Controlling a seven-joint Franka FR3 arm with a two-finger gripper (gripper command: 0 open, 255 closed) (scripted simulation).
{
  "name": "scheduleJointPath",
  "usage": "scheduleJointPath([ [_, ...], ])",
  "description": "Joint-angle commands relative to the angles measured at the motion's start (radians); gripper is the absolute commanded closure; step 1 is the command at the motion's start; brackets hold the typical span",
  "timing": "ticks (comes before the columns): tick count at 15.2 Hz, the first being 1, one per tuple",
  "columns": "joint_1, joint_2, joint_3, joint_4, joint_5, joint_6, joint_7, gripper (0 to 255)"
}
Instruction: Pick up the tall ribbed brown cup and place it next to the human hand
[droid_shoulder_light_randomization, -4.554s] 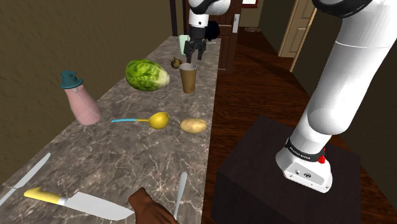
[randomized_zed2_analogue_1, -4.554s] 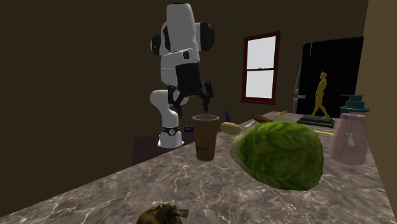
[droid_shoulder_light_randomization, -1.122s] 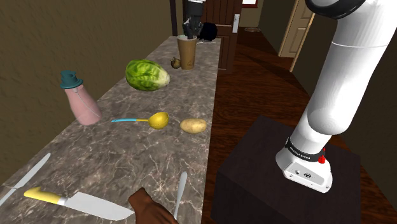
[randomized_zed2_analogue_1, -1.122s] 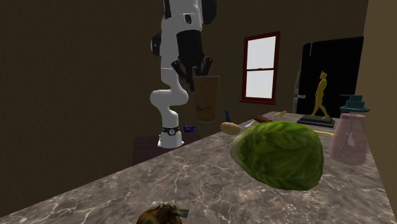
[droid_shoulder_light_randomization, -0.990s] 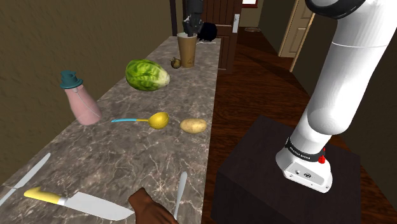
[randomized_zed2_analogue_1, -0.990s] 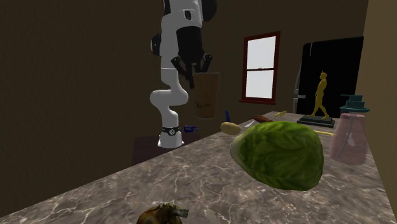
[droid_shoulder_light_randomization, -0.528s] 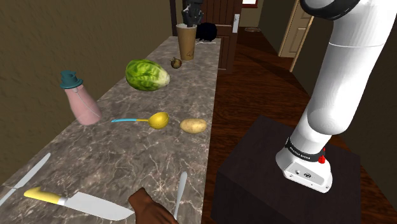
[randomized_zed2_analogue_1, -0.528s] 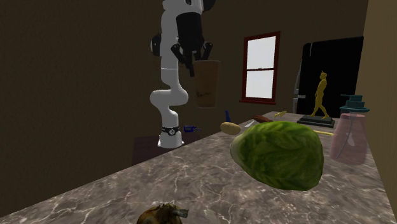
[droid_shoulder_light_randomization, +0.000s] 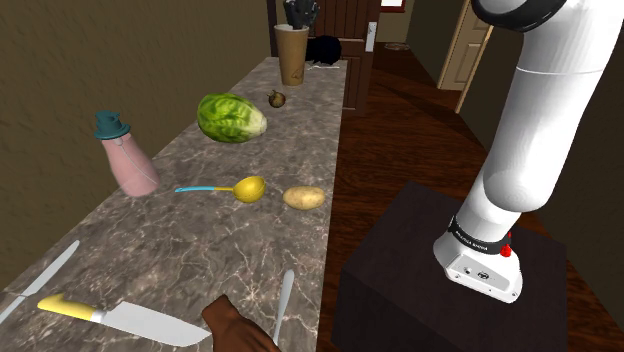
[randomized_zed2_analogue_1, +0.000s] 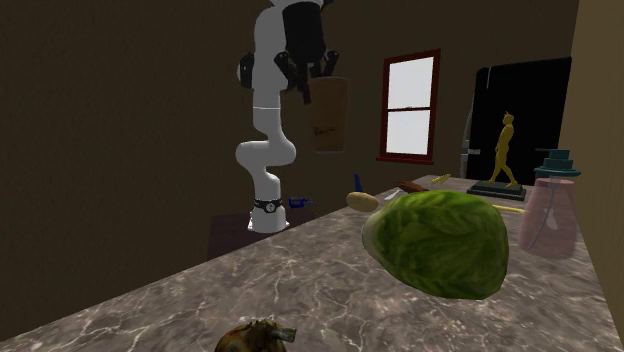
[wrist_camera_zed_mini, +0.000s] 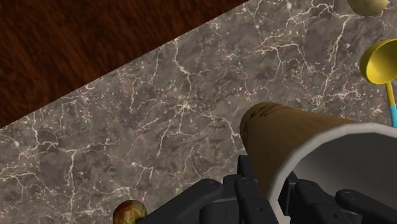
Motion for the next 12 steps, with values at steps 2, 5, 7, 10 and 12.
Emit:
scheduleJointPath([
  [2, 0.036, -0.082, 0.023, -0.105, -0.012, 0.031, 0.054, 255],
  [5, 0.072, -0.157, 0.053, -0.2, -0.02, 0.059, 0.115, 255],
  [7, 0.093, -0.2, 0.075, -0.253, -0.024, 0.074, 0.157, 255],
  [10, 0.124, -0.257, 0.111, -0.321, -0.025, 0.093, 0.221, 255],
  [12, 0.144, -0.29, 0.136, -0.358, -0.024, 0.103, 0.265, 255],
])
